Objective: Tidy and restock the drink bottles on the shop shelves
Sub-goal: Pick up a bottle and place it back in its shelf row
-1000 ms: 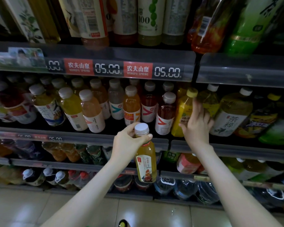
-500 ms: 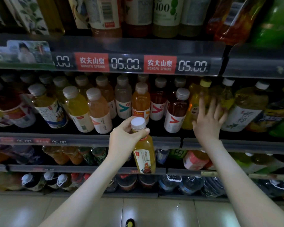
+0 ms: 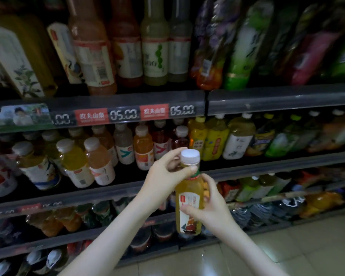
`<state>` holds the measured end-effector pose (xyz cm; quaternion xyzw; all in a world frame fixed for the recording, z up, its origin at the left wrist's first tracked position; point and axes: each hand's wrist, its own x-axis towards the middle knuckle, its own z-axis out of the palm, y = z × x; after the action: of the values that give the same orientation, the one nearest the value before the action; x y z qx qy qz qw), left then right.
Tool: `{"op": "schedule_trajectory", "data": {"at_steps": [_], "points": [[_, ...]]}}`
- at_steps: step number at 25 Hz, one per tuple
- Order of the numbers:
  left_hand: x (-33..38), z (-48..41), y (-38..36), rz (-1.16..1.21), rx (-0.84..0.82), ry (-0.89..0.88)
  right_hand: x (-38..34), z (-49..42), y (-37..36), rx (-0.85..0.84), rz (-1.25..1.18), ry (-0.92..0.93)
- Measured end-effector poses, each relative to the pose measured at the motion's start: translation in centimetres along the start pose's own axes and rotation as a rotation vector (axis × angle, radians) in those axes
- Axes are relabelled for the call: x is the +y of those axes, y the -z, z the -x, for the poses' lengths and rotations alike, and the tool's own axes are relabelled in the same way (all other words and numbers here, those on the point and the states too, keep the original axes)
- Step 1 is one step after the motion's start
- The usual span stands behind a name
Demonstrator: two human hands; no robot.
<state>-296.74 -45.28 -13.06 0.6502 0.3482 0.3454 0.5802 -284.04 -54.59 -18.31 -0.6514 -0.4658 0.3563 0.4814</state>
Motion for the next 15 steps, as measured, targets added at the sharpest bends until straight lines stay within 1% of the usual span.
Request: {"op": "schedule_trajectory", "data": {"at_steps": [1, 2, 3, 4, 5, 7, 9, 10, 12, 13, 15], "points": [[0.6, 0.7, -0.8, 0.01, -0.14, 0.003, -0.6, 0.8, 1.6, 0.025, -0.054, -0.01], [1.0, 1.4, -1.7, -0.031, -0.271, 0.006, -1.5, 1.4, 3.4, 0.044, -0.107, -0.004], [1.1, 2.1, -2.4, -0.111, -0.366, 0.004, -2.5, 1.7, 5.0, 0.055, -0.145, 0.003], [1.2, 2.7, -3.0, -0.194, -0.393, 0.007, -3.5, 1.6, 6.3, 0.054, -0.172, 0.01], [1.8, 3.3, -3.5, -0.246, -0.347, 0.015, -4.6, 1.5, 7.2, 0.032, -0.178, 0.021], [3.5, 3.9, -3.6, -0.252, -0.167, 0.022, -6.8, 1.3, 8.2, -0.041, -0.132, 0.081], [5.7, 4.7, -2.8, -0.277, -0.054, -0.041, -9.3, 1.0, 7.8, -0.112, -0.071, 0.15], [6.9, 5.1, -2.0, -0.326, -0.002, -0.101, -10.7, 0.9, 7.1, -0.132, -0.053, 0.179], [9.0, 6.2, 0.0, -0.479, 0.097, -0.252, -13.5, 0.5, 5.0, -0.121, -0.056, 0.219], [9.9, 6.6, 1.2, -0.539, 0.136, -0.319, -14.7, 0.3, 3.7, -0.087, -0.069, 0.242], [11.4, 6.7, 4.1, -0.573, 0.169, -0.406, -17.0, -0.2, 0.9, 0.012, -0.089, 0.317]]}}
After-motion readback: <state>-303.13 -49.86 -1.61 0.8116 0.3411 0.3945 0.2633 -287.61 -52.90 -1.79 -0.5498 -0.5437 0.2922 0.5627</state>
